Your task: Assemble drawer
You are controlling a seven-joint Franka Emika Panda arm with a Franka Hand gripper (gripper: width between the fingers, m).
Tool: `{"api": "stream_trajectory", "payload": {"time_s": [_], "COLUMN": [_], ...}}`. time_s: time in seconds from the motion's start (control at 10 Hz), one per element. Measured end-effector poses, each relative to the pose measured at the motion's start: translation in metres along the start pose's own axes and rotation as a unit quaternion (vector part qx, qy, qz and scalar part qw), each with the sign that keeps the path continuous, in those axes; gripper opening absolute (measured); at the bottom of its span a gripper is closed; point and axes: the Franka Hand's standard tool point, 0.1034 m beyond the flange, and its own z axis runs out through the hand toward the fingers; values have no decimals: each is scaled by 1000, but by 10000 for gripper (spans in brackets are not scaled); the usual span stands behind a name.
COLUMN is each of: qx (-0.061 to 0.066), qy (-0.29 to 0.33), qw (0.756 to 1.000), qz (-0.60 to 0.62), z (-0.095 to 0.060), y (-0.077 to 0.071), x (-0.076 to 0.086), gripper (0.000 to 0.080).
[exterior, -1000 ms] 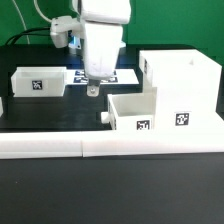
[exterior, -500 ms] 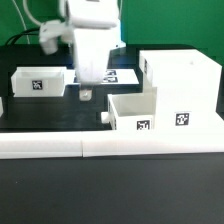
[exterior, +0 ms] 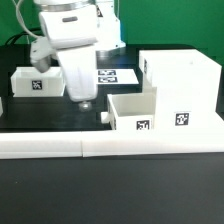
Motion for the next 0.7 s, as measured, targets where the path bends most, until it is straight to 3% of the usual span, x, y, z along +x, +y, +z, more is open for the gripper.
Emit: {"api": "stream_trajectory", "payload": {"time_s": [0.4, 0.7], "qx": [8, 14], "qy": [-8, -12], "qw": [1000, 1000], "qz": [10, 25], "z": [7, 6], "y": [4, 6], "x": [39, 52], "gripper": [649, 649]}}
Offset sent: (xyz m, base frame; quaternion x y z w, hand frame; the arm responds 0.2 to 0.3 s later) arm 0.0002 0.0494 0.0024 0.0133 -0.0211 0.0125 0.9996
